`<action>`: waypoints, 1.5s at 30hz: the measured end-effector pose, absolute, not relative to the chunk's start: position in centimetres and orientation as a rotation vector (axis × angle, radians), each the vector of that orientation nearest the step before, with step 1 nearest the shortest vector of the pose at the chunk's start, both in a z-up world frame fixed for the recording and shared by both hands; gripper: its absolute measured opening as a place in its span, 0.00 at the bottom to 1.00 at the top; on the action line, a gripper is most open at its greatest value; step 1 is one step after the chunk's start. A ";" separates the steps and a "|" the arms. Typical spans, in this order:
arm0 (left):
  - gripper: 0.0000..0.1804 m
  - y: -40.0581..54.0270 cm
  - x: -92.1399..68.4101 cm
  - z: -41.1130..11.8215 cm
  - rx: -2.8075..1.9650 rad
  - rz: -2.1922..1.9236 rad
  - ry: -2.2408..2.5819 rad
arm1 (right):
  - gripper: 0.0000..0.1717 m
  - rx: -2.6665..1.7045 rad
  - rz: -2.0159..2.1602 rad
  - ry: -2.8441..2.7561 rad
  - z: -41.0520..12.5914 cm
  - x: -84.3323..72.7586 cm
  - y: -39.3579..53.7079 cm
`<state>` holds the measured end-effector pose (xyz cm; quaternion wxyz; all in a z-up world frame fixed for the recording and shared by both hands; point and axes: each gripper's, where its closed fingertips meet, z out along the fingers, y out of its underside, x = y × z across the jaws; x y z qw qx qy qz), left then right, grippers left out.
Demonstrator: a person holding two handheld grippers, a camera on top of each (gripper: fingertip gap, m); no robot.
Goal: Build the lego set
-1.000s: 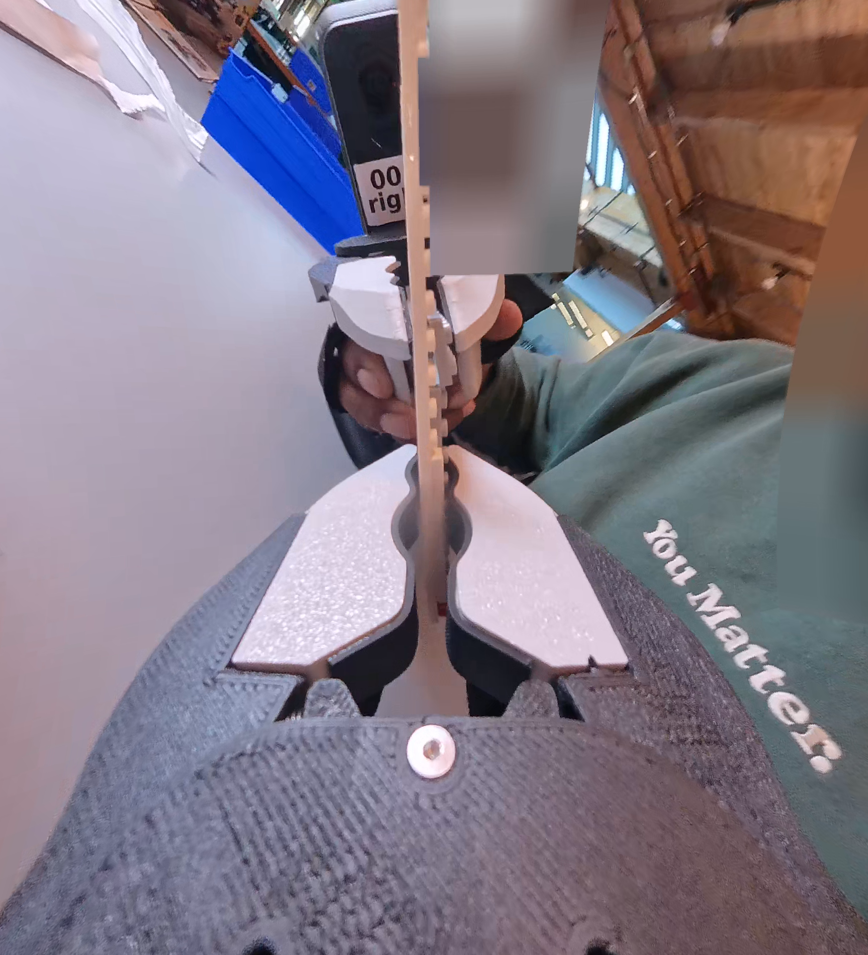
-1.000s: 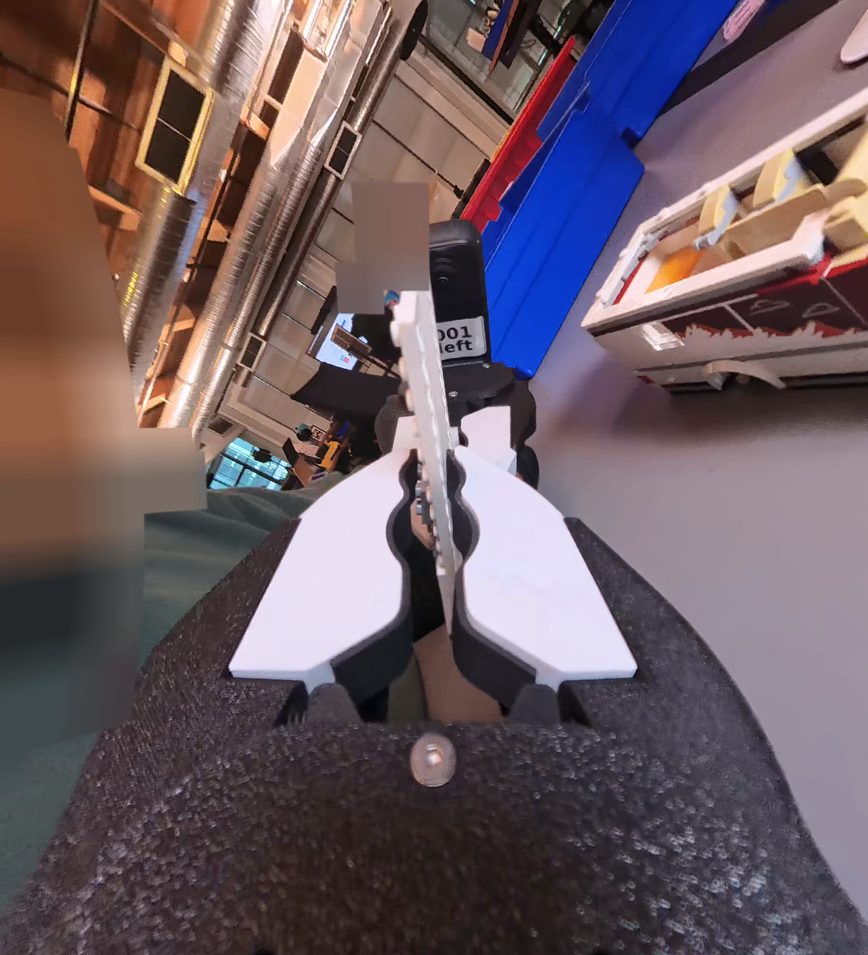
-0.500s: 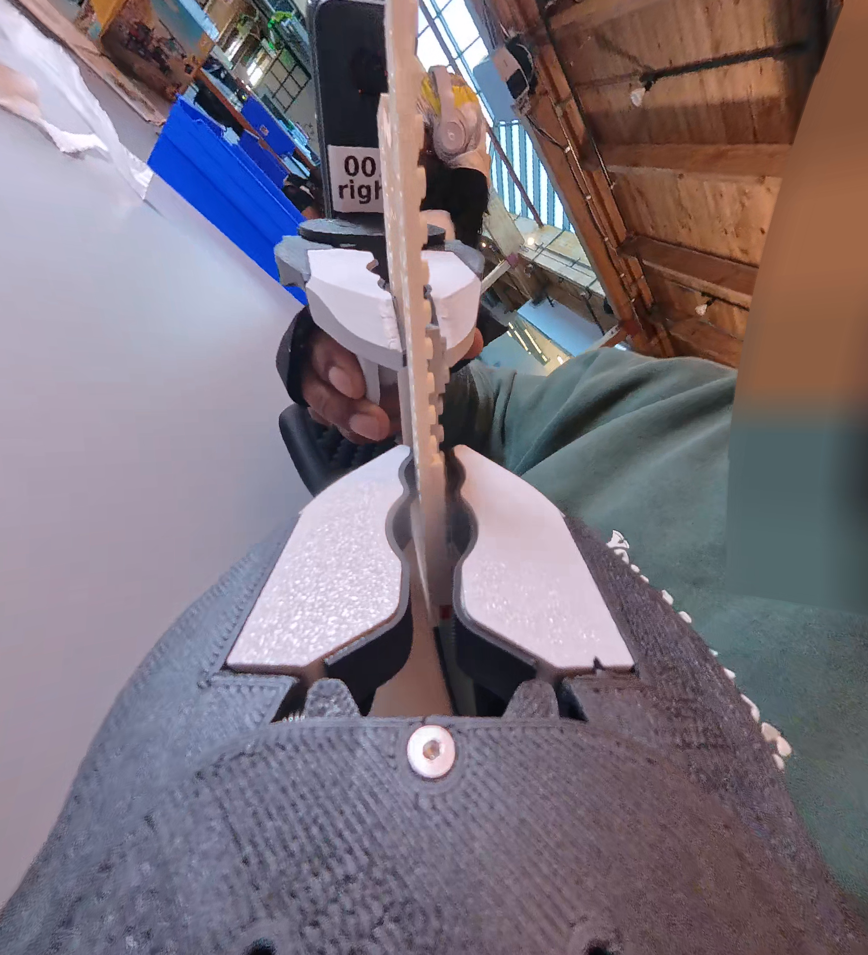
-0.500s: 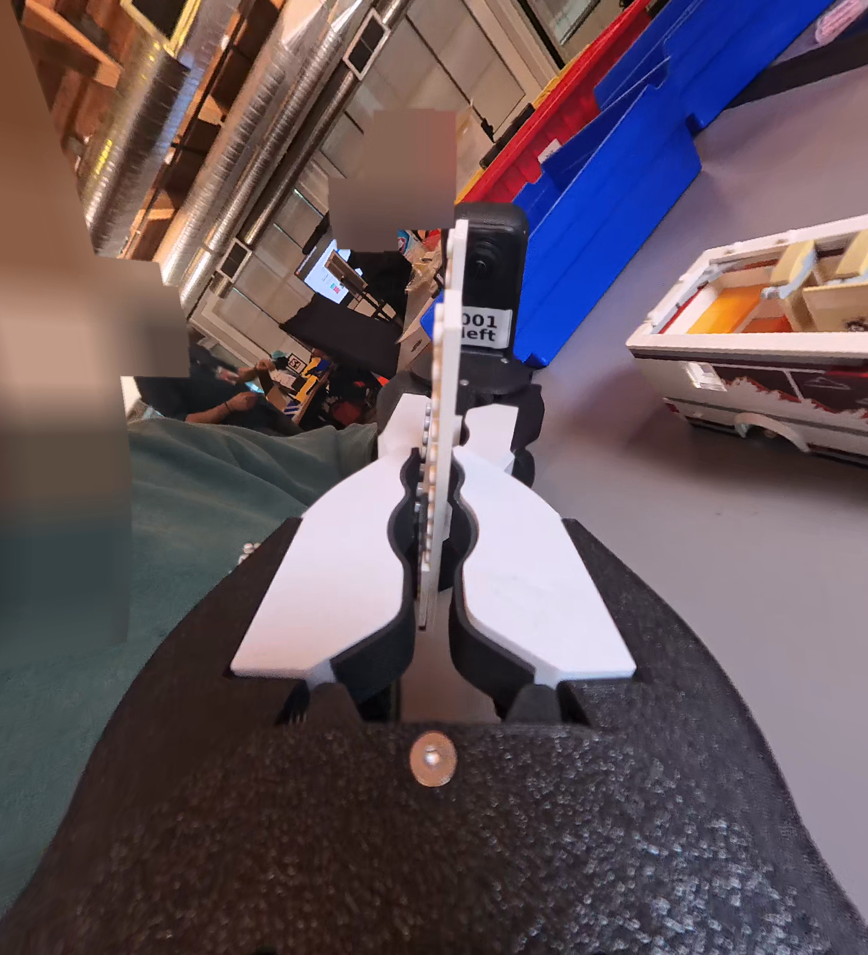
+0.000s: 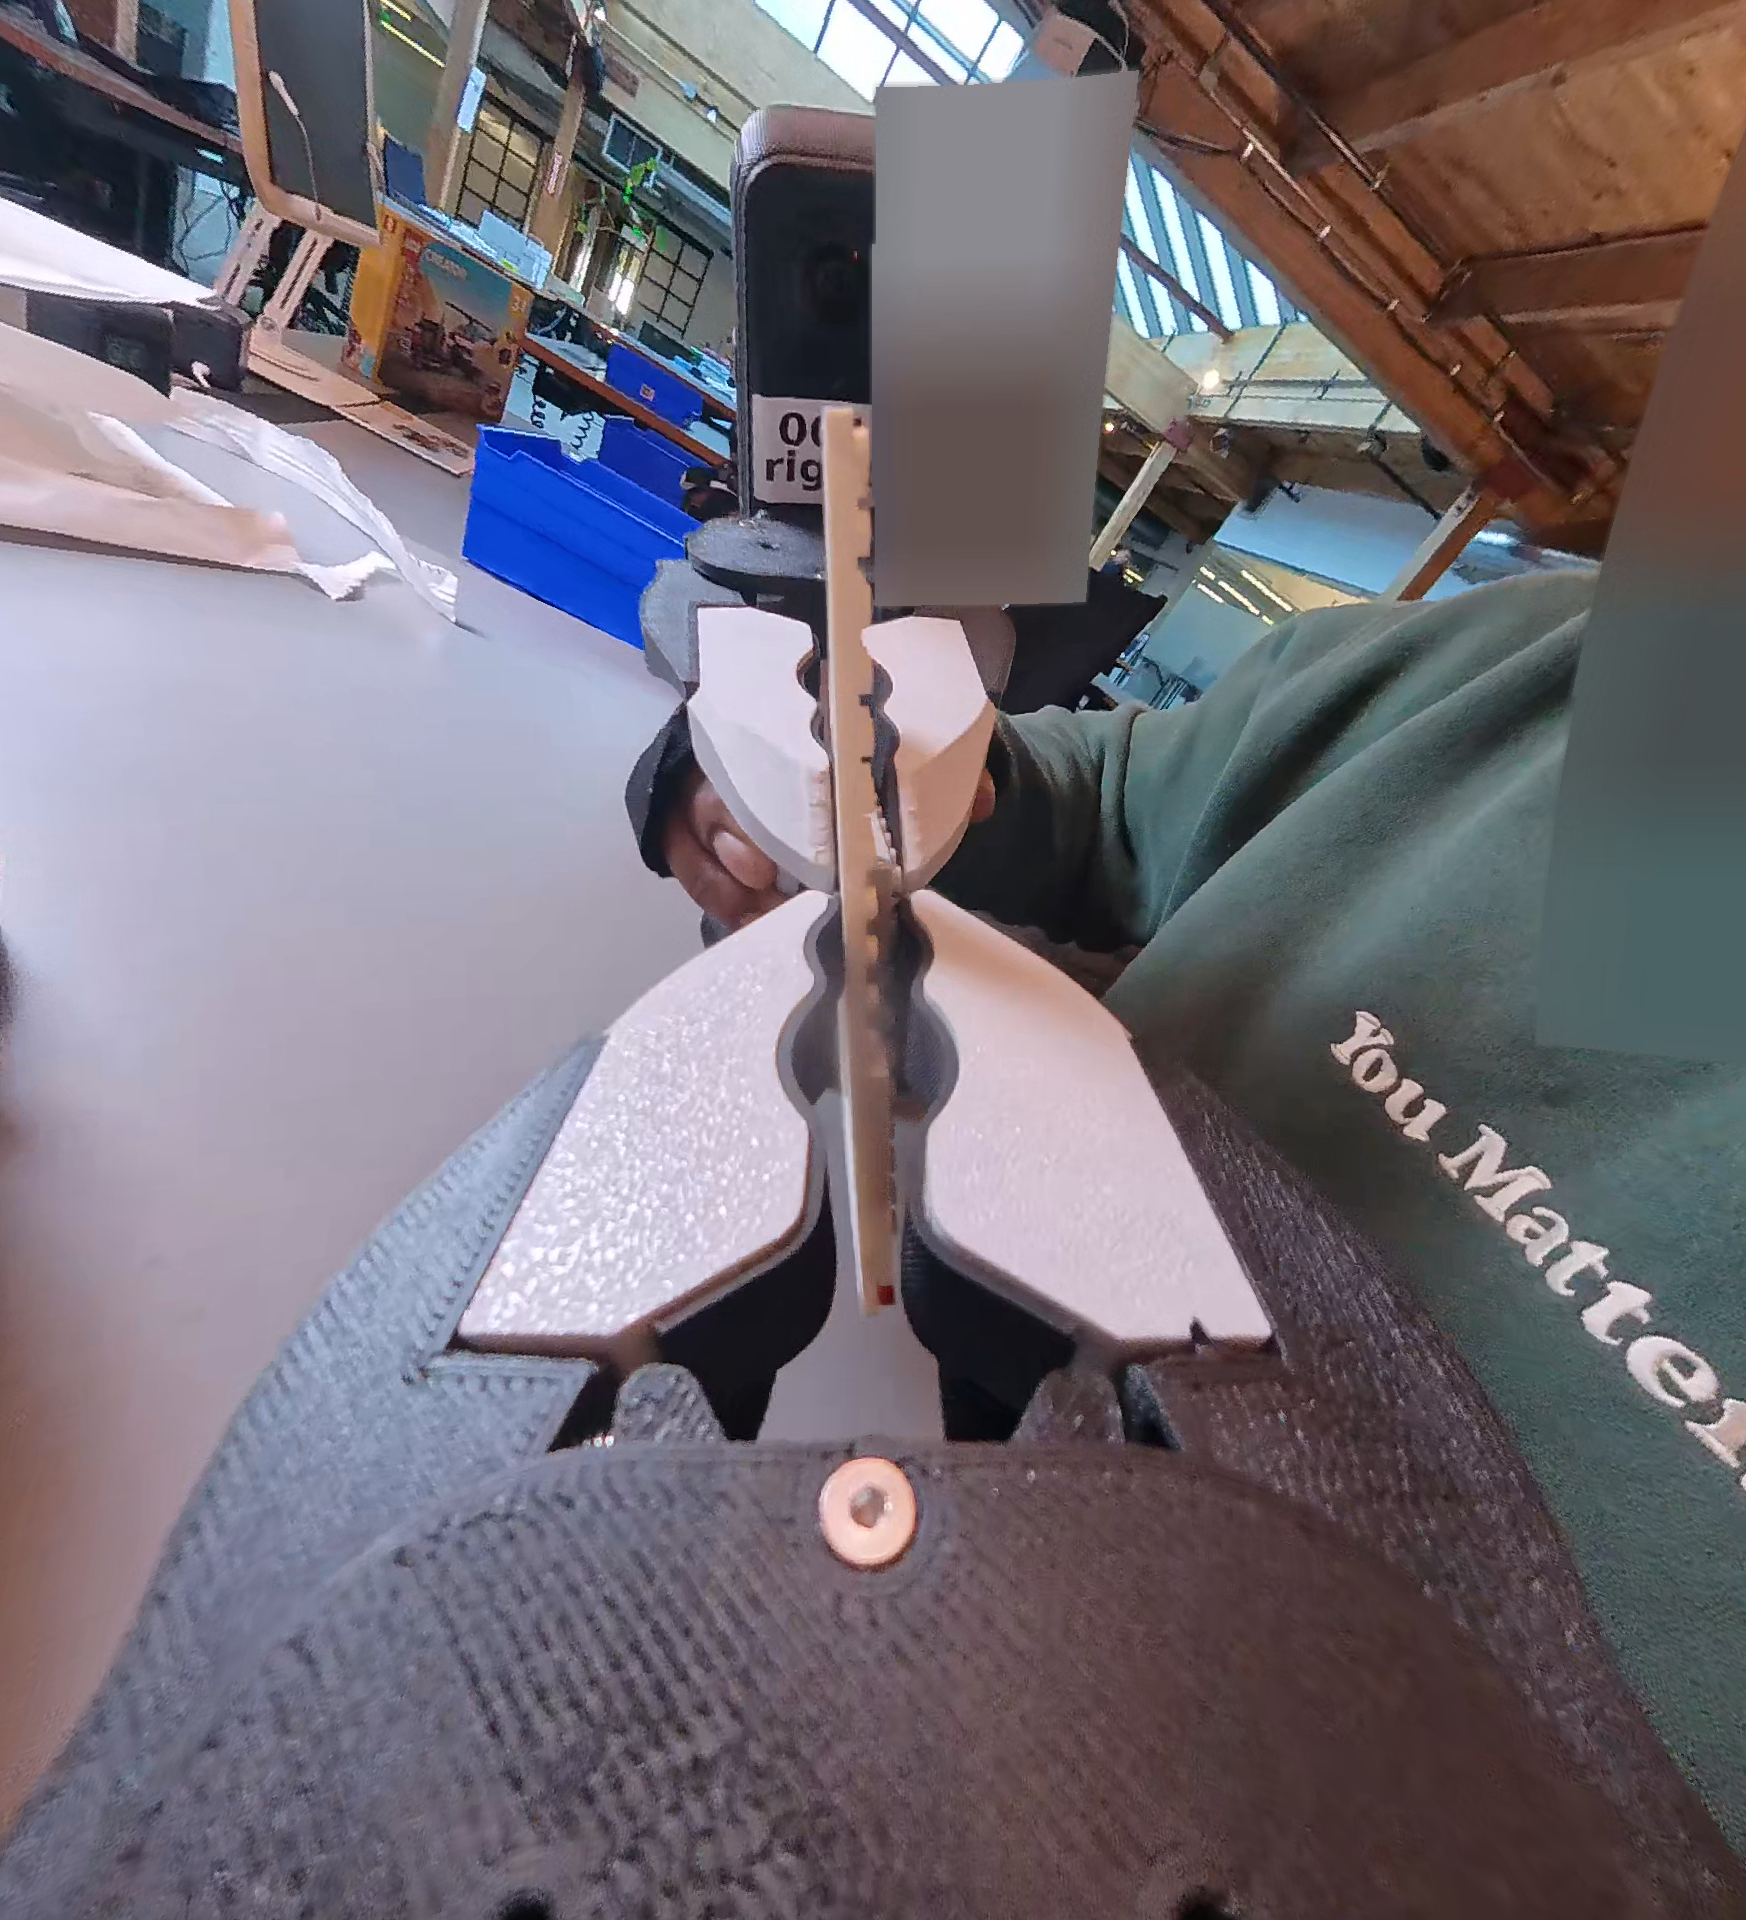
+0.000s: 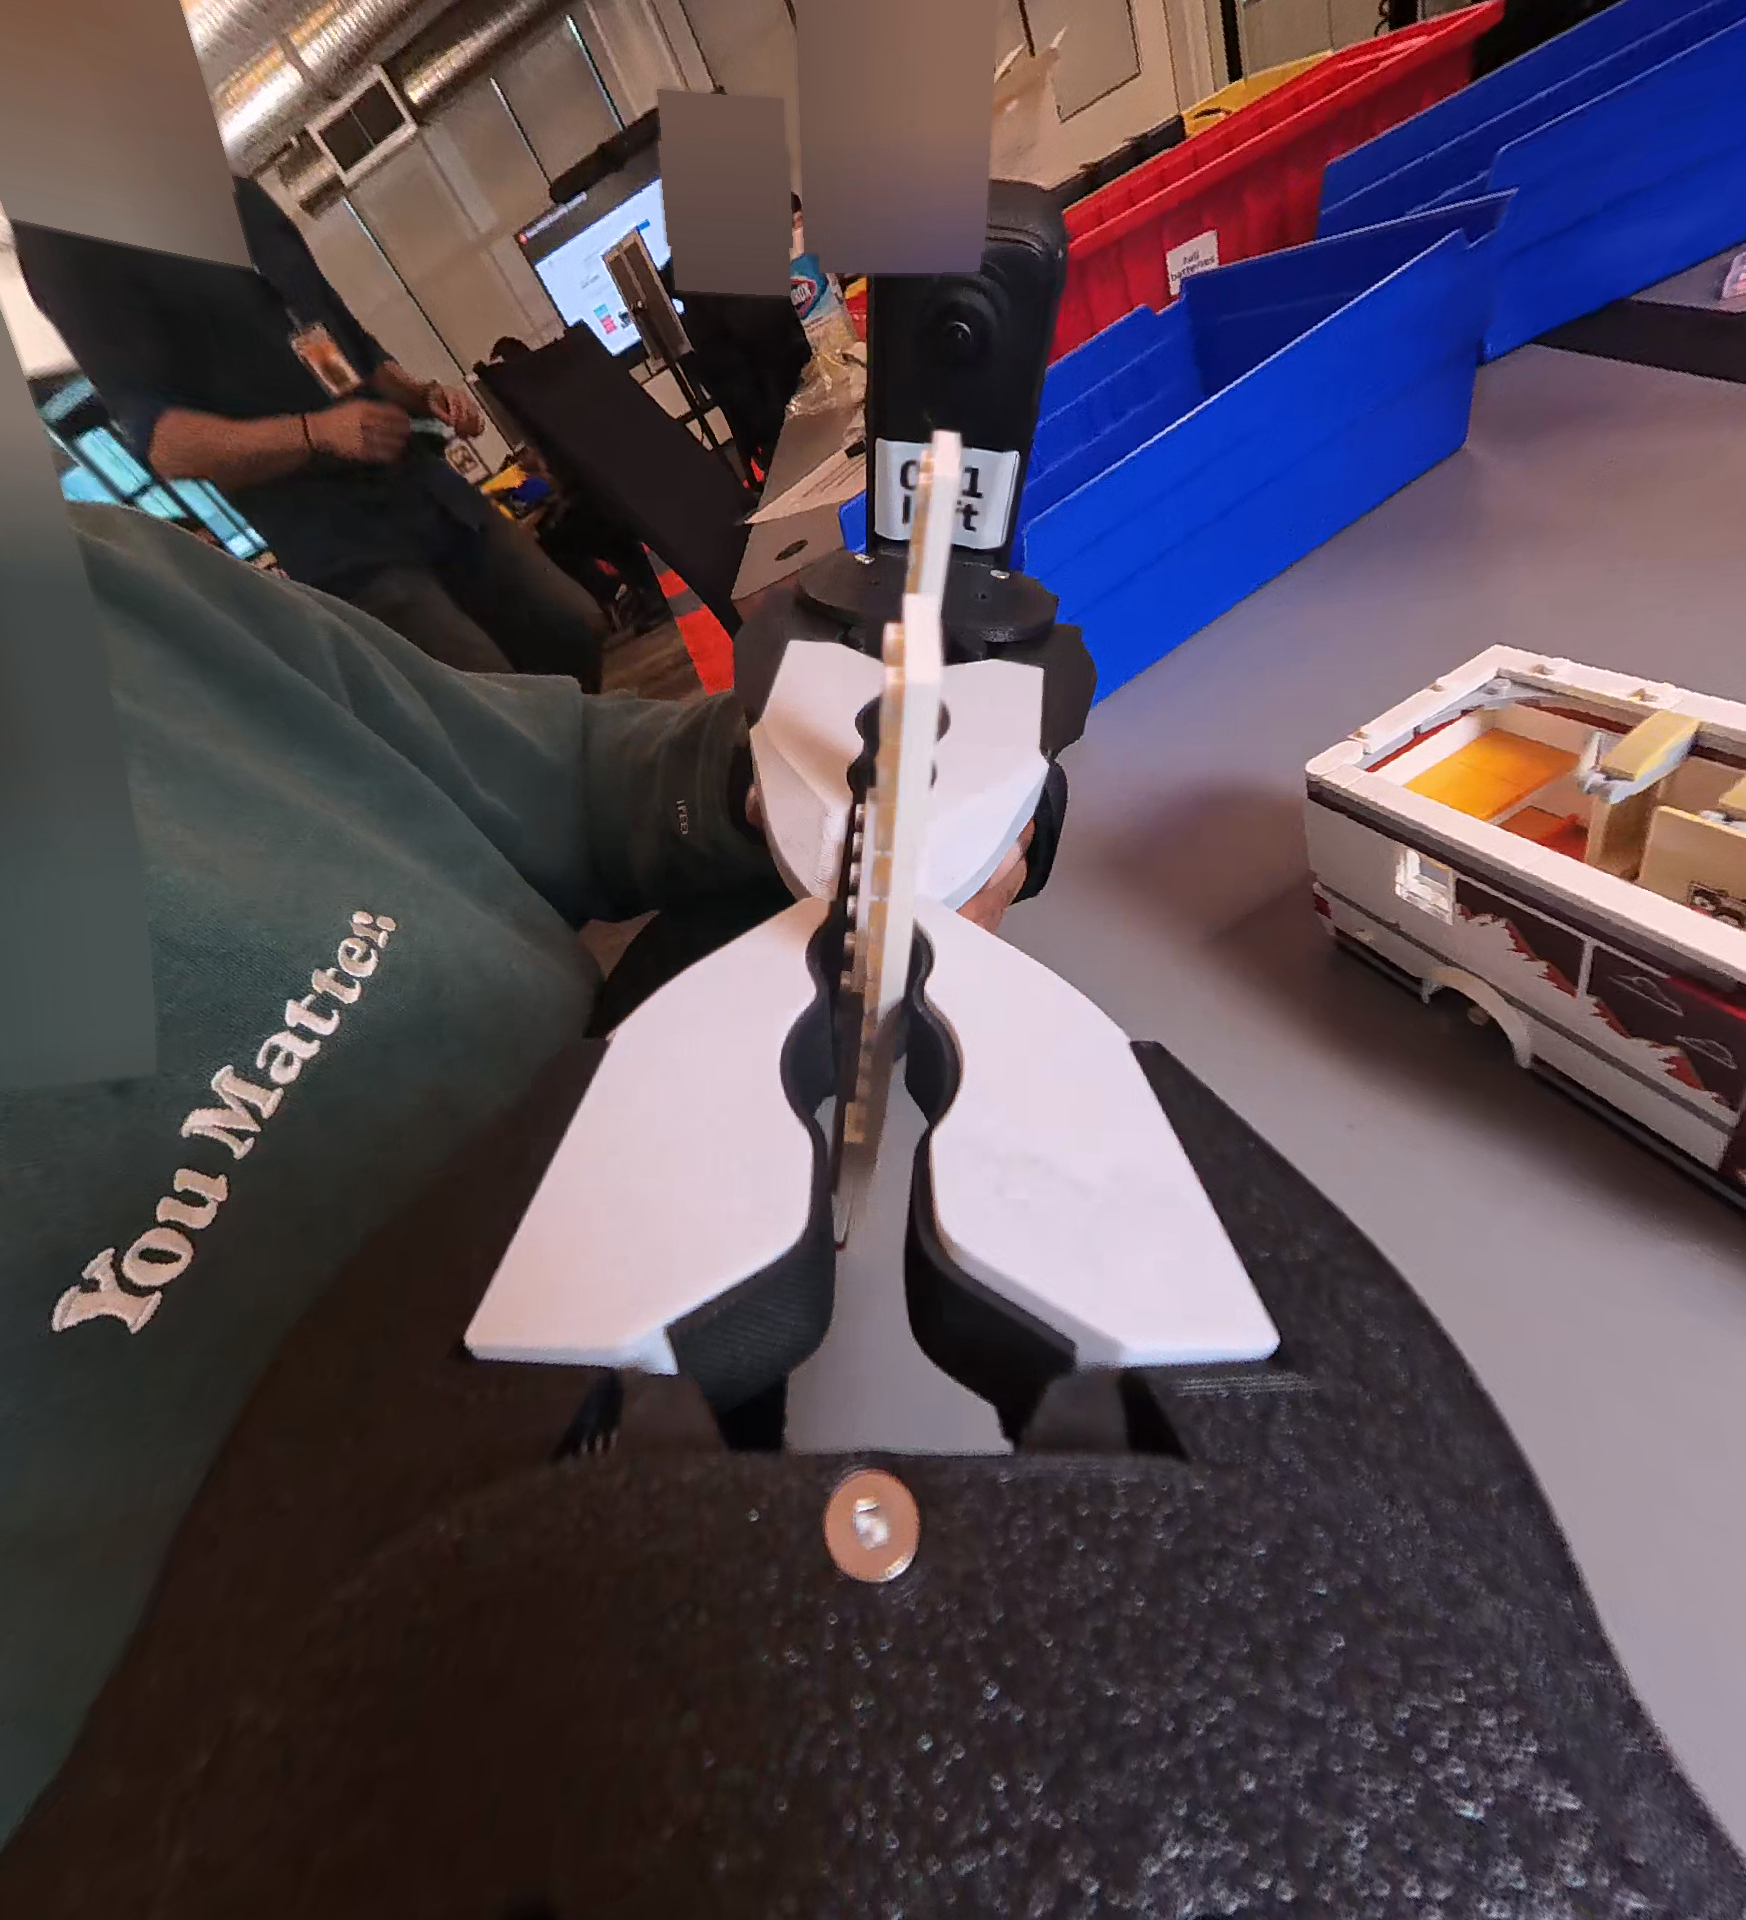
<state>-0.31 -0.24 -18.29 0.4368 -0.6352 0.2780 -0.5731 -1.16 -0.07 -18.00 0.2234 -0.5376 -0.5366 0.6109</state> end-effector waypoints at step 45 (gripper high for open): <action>0.05 -0.5 -0.8 -19.0 -1.447 -0.893 0.992 | 0.04 -1.143 1.298 -1.578 -18.7 -0.3 -0.2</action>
